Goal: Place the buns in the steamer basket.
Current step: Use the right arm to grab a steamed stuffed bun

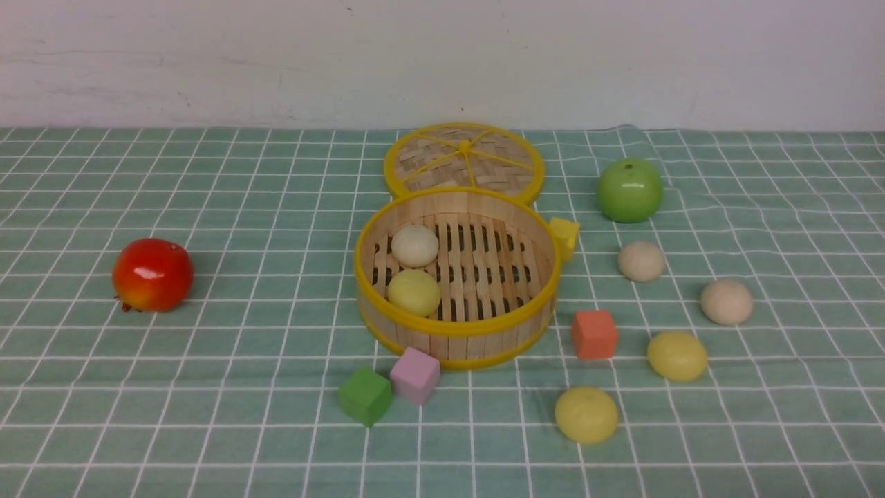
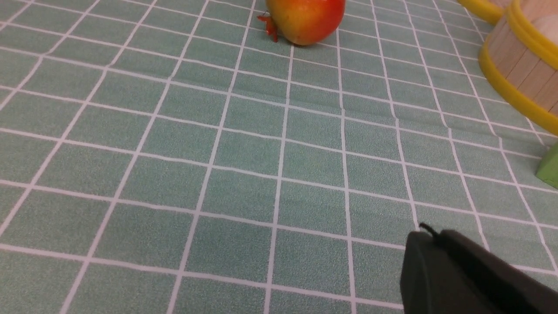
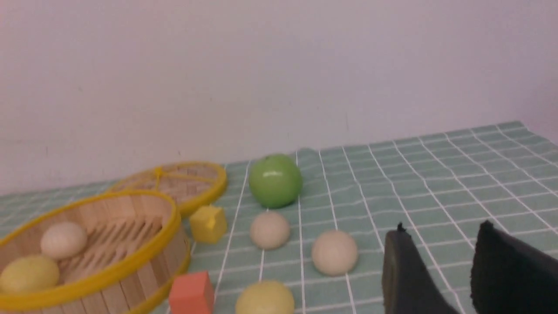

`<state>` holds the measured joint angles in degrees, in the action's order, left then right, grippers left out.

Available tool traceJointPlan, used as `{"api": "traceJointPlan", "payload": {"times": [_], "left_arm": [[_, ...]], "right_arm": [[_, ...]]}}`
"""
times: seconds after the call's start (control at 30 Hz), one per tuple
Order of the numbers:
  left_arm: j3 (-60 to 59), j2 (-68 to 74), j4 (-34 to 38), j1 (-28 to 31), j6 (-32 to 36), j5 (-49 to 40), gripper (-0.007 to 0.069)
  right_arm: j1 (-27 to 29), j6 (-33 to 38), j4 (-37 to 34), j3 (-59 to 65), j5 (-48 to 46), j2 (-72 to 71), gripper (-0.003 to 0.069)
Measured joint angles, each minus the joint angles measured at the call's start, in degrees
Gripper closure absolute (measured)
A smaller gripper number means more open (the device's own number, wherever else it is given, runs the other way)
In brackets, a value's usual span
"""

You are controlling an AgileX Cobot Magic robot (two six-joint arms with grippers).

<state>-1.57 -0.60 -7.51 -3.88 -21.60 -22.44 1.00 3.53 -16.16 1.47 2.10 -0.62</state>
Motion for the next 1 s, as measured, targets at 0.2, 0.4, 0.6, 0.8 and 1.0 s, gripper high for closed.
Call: {"api": "traceJointPlan", "payload": {"times": [0.2,0.4,0.6,0.8,1.0], "left_arm": [[0.0,0.0,0.0,0.0,0.0,0.0,0.0608],[-0.1,0.0,0.0,0.0,0.0,0.0,0.0603],[-0.1,0.0,-0.4,0.0,0.0,0.0,0.0596],[-0.1,0.0,-0.5,0.0,0.0,0.0,0.0588],[-0.1,0.0,-1.4,0.0,0.0,0.0,0.0585]], "right_arm": [[0.0,-2.8,-3.0,-0.3,6.6,0.0,0.0420],[0.0,-3.5,-3.9,-14.0,-4.1,8.3,0.0420],[0.0,-3.5,-2.5,-33.6,-18.1,27.2,0.0420],[0.0,-1.1,-0.7,-38.4,-22.5,48.1,0.0420],[0.0,1.9,-4.9,-40.4,-26.5,64.9,0.0420]]}}
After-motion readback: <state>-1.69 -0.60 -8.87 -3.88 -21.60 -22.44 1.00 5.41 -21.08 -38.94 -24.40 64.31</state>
